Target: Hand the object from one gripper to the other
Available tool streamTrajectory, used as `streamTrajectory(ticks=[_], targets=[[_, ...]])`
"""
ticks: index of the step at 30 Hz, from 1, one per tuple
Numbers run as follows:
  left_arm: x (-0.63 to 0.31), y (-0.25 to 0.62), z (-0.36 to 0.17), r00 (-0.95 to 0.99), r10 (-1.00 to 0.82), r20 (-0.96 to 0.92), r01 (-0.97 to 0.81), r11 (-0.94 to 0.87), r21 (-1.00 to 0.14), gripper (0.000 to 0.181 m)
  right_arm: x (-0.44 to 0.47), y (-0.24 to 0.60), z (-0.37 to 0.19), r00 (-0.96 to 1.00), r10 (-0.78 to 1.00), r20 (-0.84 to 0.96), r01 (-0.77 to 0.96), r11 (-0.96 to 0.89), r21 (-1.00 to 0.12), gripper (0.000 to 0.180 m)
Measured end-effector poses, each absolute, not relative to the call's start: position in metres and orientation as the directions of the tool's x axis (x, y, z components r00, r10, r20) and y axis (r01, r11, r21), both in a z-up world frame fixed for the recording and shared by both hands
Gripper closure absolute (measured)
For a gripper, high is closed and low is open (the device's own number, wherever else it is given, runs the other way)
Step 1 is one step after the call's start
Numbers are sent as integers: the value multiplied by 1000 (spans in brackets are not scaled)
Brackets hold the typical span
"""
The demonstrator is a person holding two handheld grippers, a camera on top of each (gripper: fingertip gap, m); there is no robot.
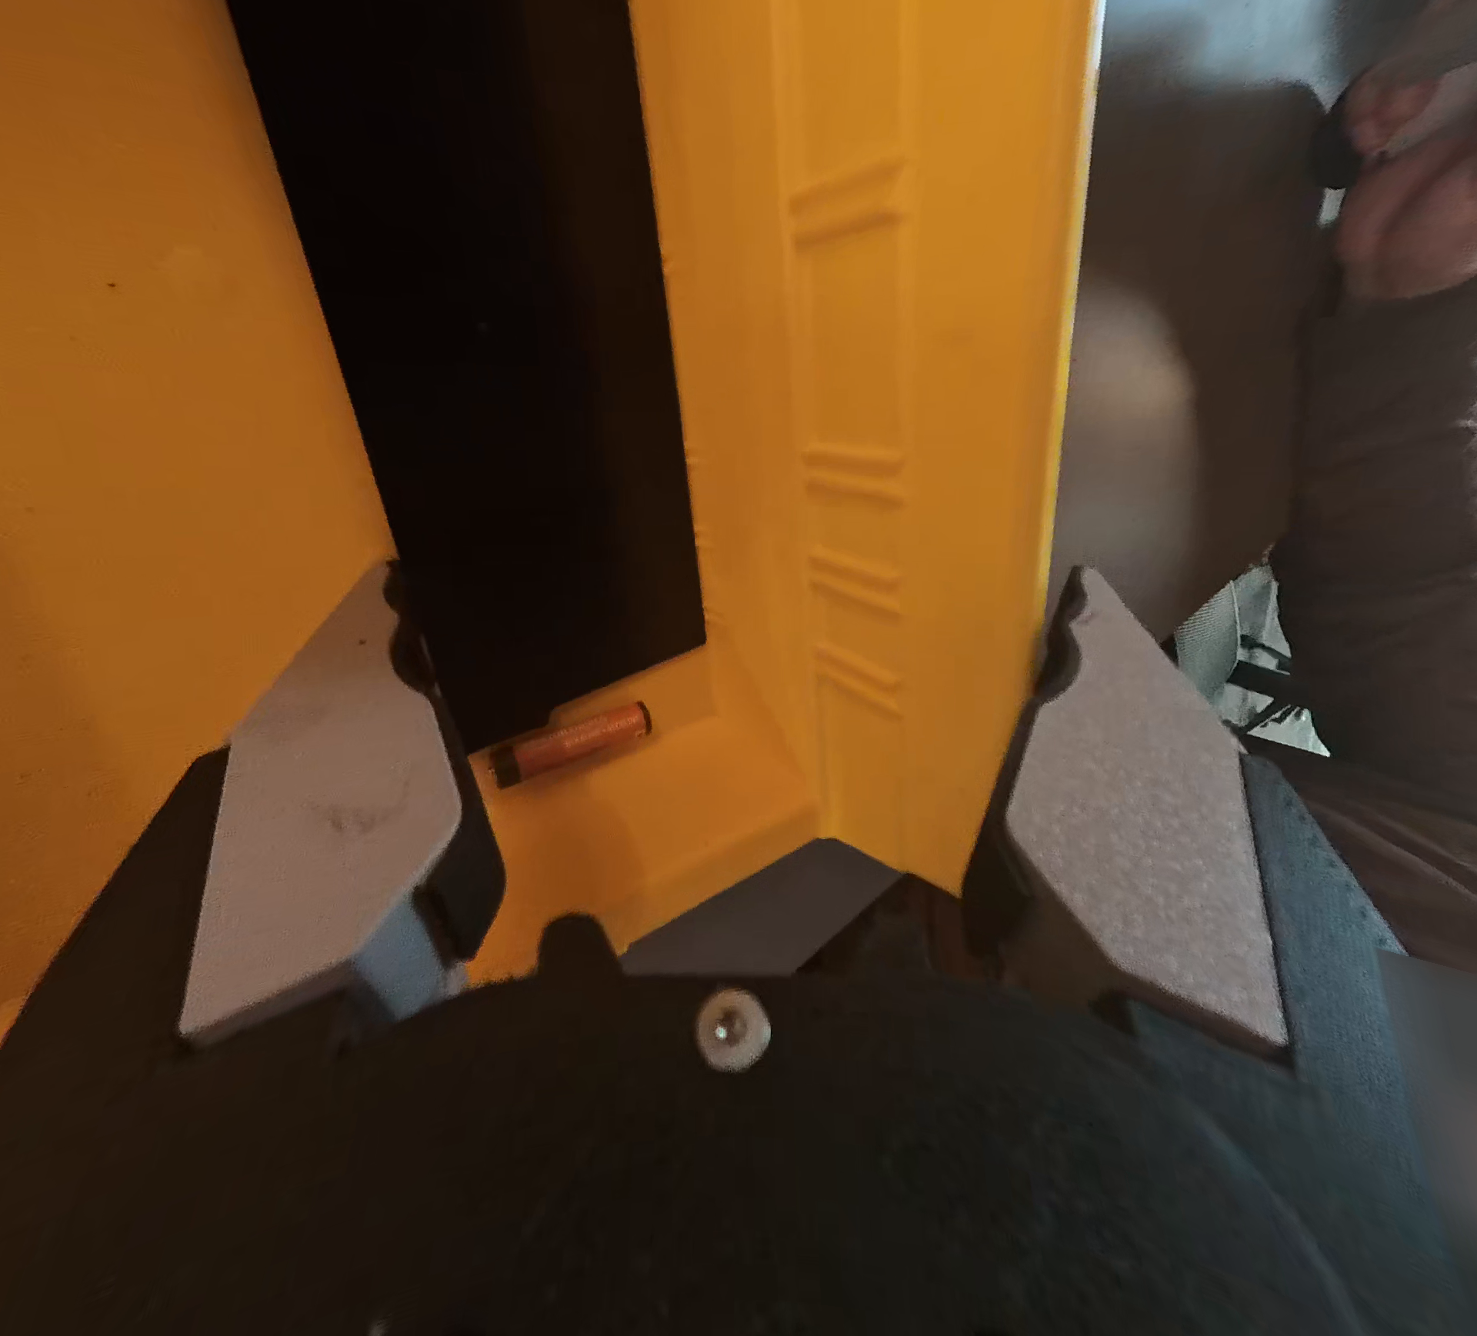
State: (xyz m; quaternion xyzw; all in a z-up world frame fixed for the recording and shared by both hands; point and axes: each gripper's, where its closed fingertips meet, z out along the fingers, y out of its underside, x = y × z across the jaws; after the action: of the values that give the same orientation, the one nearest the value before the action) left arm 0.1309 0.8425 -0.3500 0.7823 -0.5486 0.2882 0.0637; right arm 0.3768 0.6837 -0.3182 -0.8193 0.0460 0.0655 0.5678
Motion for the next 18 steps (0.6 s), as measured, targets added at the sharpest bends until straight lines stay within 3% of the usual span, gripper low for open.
streamTrajectory(ticks=[1, 18], targets=[[131, 841, -350, 232, -822, 519, -899, -386, -209, 32, 377, 684, -318, 987, -1, -162, -152, -350, -924, 138], [128, 839, -344, 214, -880, 423, -929, -317, -190, 47, 376, 684, -319, 987, 4, -163, -150, -358, -922, 138]])
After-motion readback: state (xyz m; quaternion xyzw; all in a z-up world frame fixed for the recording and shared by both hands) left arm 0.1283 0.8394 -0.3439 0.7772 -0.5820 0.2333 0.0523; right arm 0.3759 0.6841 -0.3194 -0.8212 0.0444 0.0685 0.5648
